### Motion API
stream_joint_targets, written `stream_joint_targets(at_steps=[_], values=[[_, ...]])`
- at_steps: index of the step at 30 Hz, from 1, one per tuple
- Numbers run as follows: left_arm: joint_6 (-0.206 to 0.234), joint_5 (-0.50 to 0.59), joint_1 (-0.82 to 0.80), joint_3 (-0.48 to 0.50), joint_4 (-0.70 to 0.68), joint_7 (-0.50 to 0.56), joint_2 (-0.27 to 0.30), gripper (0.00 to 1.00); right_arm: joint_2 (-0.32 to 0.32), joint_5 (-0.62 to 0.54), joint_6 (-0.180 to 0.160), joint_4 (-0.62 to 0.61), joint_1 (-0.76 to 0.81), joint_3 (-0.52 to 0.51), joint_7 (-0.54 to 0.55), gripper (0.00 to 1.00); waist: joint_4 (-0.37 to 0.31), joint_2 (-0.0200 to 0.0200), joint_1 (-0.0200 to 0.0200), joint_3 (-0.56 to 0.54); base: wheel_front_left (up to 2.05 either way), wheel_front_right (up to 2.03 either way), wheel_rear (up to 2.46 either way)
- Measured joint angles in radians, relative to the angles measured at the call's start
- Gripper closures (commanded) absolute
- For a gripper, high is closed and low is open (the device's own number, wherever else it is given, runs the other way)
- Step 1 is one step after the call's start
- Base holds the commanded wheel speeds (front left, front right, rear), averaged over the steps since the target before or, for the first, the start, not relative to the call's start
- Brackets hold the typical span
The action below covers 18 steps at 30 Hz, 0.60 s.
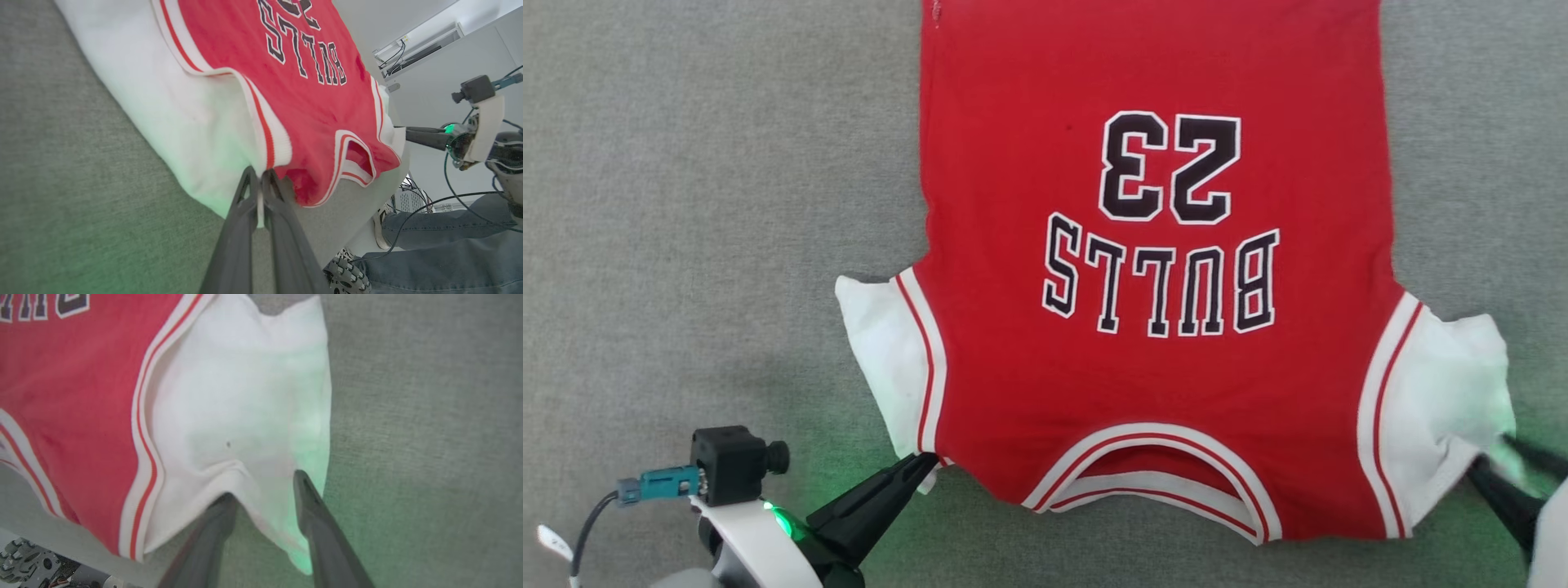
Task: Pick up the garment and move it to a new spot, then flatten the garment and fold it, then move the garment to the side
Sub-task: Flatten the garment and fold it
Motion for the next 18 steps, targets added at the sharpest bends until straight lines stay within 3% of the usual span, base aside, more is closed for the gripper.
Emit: stream_joint_targets(at_steps=[5, 9, 12, 13, 18], values=[[0.000, 0.015, -0.023, -0.010, 0.000, 0.000, -0.022, 1.00, -0.016, 0.008, 0.000, -0.087, -0.075, -0.083, 0.016, 0.00, 0.027, 0.0000, 0.0000, 0.020, 0.00, 0.00, 0.00], [0.000, 0.031, -0.050, -0.019, -0.013, -0.003, -0.042, 1.00, -0.066, -0.002, 0.000, -0.089, -0.279, -0.115, 0.046, 0.00, 0.053, 0.0000, 0.0000, 0.043, 0.00, 0.00, 0.00], [0.000, 0.045, -0.085, -0.031, -0.025, -0.003, -0.055, 1.00, -0.095, -0.015, 0.000, 0.010, -0.499, -0.080, 0.068, 0.00, 0.077, 0.0000, 0.0000, 0.069, 0.00, 0.00, 0.00], [0.000, 0.064, -0.108, -0.046, -0.032, -0.003, -0.065, 1.00, -0.114, -0.037, 0.000, 0.113, -0.637, -0.032, 0.088, 0.00, 0.097, 0.0000, 0.0000, 0.088, 0.00, 0.00, 0.00], [0.000, 0.073, -0.165, -0.084, -0.046, -0.002, -0.101, 1.00, -0.150, -0.123, 0.000, 0.374, -0.933, 0.083, 0.141, 0.00, 0.156, 0.0000, 0.0000, 0.142, 0.00, 0.00, 0.00]])
